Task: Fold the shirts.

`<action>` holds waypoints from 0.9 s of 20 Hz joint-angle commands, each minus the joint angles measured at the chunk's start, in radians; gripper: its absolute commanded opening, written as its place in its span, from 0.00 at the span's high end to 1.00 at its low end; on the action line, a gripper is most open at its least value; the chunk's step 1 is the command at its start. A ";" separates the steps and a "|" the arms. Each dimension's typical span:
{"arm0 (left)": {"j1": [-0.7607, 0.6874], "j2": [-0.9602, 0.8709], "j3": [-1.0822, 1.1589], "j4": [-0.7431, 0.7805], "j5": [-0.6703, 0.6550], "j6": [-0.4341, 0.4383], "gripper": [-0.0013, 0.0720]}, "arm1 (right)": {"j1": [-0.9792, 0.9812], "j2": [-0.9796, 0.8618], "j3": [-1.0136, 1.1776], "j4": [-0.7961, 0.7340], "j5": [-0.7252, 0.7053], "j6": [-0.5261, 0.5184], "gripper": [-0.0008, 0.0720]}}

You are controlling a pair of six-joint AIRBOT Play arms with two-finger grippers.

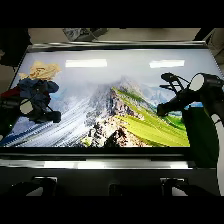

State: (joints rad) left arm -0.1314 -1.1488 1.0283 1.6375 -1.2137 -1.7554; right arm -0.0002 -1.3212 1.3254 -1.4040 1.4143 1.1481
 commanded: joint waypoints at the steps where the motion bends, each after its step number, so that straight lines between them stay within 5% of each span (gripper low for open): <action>1: -0.001 0.001 0.000 0.000 0.000 0.000 0.17 | 0.000 0.000 0.000 0.000 0.000 0.000 0.10; 17: -0.001 0.001 0.000 0.000 0.001 0.000 0.17 | 0.000 0.000 0.000 -0.004 -0.028 0.000 0.10; 18: -0.001 0.001 0.000 0.000 0.001 0.000 0.17 | 0.000 0.000 0.000 -0.020 -0.040 0.001 0.03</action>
State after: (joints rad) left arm -0.1318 -1.1488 1.0283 1.6375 -1.2133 -1.7550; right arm -0.0002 -1.3212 1.3254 -1.4067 1.4006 1.1484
